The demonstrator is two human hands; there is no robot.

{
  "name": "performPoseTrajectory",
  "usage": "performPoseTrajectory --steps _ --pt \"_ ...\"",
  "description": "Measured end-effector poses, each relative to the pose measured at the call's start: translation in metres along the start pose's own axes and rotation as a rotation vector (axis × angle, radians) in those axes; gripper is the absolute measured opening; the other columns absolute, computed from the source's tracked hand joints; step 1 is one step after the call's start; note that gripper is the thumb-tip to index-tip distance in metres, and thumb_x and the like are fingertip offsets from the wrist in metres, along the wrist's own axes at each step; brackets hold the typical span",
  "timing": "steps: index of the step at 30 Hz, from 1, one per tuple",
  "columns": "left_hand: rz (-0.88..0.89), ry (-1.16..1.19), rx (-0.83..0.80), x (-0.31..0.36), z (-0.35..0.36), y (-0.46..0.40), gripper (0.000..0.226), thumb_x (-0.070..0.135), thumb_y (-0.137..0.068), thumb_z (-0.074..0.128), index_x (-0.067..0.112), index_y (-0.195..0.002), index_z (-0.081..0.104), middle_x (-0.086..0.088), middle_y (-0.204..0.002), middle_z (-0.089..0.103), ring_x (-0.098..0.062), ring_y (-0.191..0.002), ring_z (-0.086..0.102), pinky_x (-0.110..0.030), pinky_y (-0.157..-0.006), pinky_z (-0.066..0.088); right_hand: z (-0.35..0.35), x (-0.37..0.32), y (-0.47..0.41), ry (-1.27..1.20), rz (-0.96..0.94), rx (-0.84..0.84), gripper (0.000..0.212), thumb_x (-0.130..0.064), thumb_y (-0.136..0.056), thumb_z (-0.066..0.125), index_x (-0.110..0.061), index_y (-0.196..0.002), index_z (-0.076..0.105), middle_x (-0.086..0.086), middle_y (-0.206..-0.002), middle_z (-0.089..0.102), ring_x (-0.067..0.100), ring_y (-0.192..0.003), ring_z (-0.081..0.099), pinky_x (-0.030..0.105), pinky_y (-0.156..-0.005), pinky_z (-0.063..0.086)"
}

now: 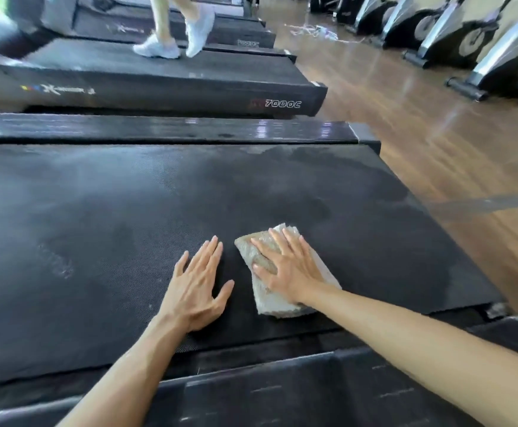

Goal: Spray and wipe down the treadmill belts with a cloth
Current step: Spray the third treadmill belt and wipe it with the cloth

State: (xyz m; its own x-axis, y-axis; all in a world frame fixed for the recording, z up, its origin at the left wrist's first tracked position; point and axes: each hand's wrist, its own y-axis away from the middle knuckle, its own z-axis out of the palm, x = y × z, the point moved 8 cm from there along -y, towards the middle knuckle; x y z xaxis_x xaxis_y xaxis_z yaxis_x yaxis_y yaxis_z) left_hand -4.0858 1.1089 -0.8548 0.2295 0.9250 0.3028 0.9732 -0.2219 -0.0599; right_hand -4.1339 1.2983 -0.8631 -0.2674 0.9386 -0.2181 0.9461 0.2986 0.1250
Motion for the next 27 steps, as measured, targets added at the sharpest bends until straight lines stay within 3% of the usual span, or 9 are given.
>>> performPoseTrajectory --steps 6,9,16,20,23,25,27 --pt "-0.027 -0.072 -0.021 0.053 -0.024 0.051 0.091 0.065 -0.086 0.013 0.019 -0.164 0.001 0.008 -0.169 -0.01 -0.006 -0.155 -0.01 -0.041 -0.127 -0.001 0.0 0.012 0.033 0.032 -0.028 -0.077 0.064 -0.066 -0.105 0.023 -0.047 -0.163 0.004 0.0 -0.173 -0.014 0.023 -0.156 -0.025 0.047 -0.123 -0.019" --pt "-0.087 -0.042 -0.019 0.077 -0.032 0.058 0.087 0.06 -0.09 0.02 0.019 -0.164 0.001 0.008 -0.169 -0.009 -0.006 -0.155 -0.009 -0.039 -0.127 -0.001 0.001 0.025 0.064 0.011 0.016 0.015 0.064 -0.066 -0.104 0.023 -0.046 -0.163 0.01 0.0 -0.174 -0.011 0.024 -0.157 -0.022 0.048 -0.124 -0.018" --pt "-0.045 -0.043 -0.029 0.123 -0.013 0.054 0.083 0.053 -0.091 0.023 0.017 -0.164 0.005 0.004 -0.171 -0.003 -0.008 -0.156 -0.005 -0.038 -0.128 0.001 -0.004 0.041 0.103 -0.058 0.172 0.151 0.062 -0.062 -0.103 0.029 -0.042 -0.162 0.022 0.007 -0.174 0.001 0.033 -0.158 -0.013 0.052 -0.125 -0.014" --pt "-0.04 -0.012 0.01 0.13 -0.009 0.043 0.073 0.044 -0.102 0.032 0.018 -0.164 0.006 0.005 -0.171 -0.002 -0.008 -0.156 -0.004 -0.038 -0.128 0.001 0.002 0.034 0.094 -0.036 0.2 0.12 0.059 -0.048 -0.107 0.028 -0.034 -0.164 0.02 0.017 -0.173 -0.003 0.037 -0.158 -0.015 0.052 -0.125 -0.016" --pt "-0.038 0.027 0.033 0.123 -0.005 0.03 0.071 0.042 -0.103 0.033 0.019 -0.164 0.007 0.006 -0.171 -0.001 -0.006 -0.156 -0.004 -0.038 -0.128 0.002 0.003 0.041 0.089 -0.104 0.206 0.16 0.067 -0.051 -0.099 0.015 -0.034 -0.164 0.018 0.016 -0.173 -0.006 0.034 -0.157 -0.019 0.05 -0.124 -0.018" --pt "-0.043 0.031 0.026 0.111 0.0 0.012 0.073 0.046 -0.099 0.027 0.019 -0.164 0.007 0.006 -0.171 -0.001 -0.006 -0.156 -0.003 -0.038 -0.128 0.002 0.003 0.047 0.087 -0.149 0.193 0.23 0.082 -0.058 -0.087 0.005 -0.034 -0.163 0.023 0.014 -0.173 0.0 0.032 -0.159 -0.015 0.05 -0.125 -0.015" --pt "-0.056 0.04 0.041 0.096 0.005 -0.008 0.075 0.049 -0.097 0.025 0.019 -0.164 0.008 0.006 -0.171 0.0 -0.006 -0.156 -0.002 -0.038 -0.128 0.002 -0.002 0.053 0.085 -0.175 0.2 0.32 0.081 -0.061 -0.087 0.011 -0.033 -0.16 0.035 0.014 -0.172 0.013 0.032 -0.16 -0.006 0.05 -0.126 -0.009"
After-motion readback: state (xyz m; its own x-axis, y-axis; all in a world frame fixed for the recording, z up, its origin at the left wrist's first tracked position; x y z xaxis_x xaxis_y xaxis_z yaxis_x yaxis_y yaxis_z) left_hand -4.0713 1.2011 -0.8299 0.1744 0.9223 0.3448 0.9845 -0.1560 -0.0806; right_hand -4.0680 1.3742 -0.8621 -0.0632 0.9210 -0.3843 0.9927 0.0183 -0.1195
